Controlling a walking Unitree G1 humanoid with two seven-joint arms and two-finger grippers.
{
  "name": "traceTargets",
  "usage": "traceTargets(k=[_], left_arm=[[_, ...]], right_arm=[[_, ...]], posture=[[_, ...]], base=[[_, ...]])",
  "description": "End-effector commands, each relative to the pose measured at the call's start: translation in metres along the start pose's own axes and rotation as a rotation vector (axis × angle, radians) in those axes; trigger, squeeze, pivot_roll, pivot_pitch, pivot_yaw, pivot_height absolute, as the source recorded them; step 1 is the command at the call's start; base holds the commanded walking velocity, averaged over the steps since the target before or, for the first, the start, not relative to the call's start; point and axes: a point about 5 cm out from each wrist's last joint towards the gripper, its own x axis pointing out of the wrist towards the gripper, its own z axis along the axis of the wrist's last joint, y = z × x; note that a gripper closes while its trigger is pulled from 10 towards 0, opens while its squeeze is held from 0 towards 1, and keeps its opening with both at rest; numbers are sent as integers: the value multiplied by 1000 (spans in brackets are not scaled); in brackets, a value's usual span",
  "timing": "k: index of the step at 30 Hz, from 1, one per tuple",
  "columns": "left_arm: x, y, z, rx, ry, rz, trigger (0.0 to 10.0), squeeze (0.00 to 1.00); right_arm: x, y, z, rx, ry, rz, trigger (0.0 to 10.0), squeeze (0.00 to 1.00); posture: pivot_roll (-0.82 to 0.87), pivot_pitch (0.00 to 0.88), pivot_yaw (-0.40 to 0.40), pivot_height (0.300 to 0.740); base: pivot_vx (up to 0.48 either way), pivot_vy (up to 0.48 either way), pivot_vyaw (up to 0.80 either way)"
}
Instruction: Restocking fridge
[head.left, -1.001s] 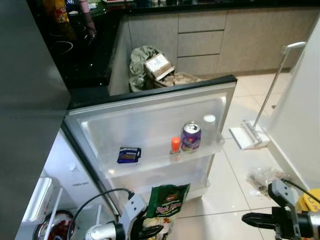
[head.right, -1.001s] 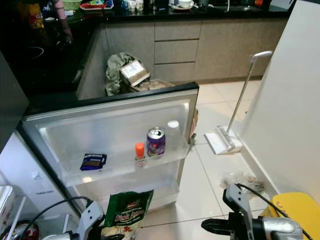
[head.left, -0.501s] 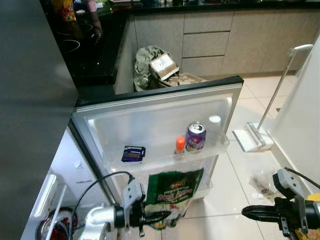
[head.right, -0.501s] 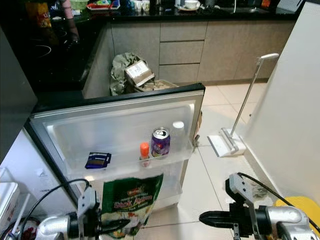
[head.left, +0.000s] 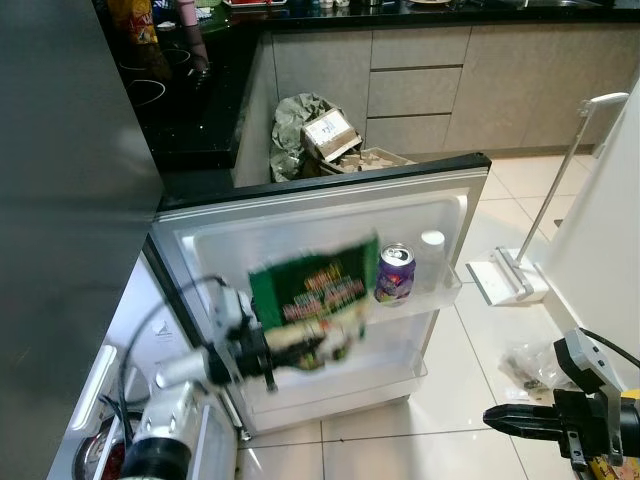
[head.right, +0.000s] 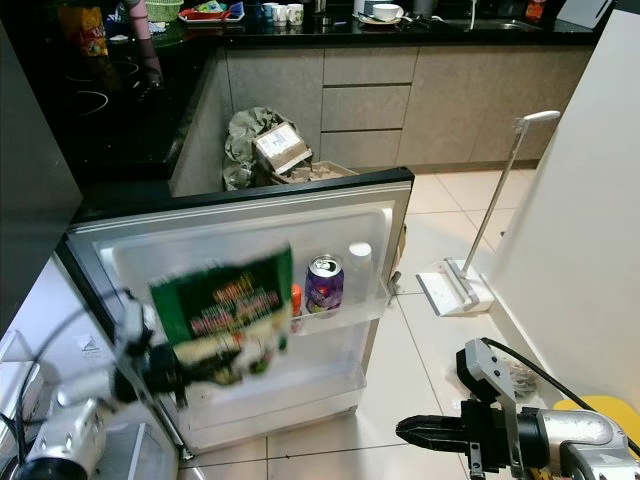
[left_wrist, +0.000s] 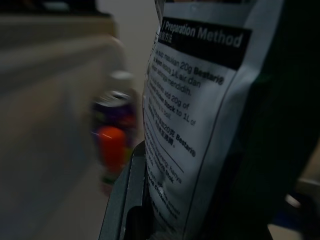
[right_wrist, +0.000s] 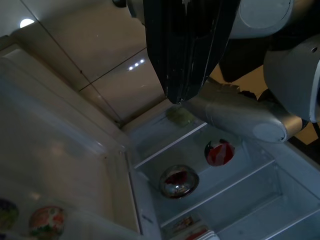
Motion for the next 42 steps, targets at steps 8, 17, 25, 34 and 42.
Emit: traceTargets(k=[8, 17, 25, 34, 42], left_arm=[[-3, 9, -1, 1, 16, 80, 10000, 0], [-1, 9, -20, -36, 122, 113, 10000, 0], [12, 23, -17, -12, 104, 202, 10000, 0], [18, 41, -5, 32, 92, 267, 10000, 0], [21, 53, 7, 76, 110, 250, 10000, 0]], right_arm=[[-3, 1, 17, -31, -76, -25, 10000, 0], [-3, 1, 19, -36, -79, -39, 10000, 0], [0, 4, 21, -36, -88, -32, 10000, 0], [2, 19, 20, -21, -83, 13, 10000, 0], [4, 26, 20, -11, -80, 26, 10000, 0]], posture=[[-79, 0, -3, 740], [-84, 0, -3, 740], [-93, 0, -7, 740], [-116, 0, -4, 740], [-127, 0, 5, 740]], base=[[0, 0, 0], [0, 0, 0], [0, 0, 0], [0, 0, 0], [0, 0, 0]])
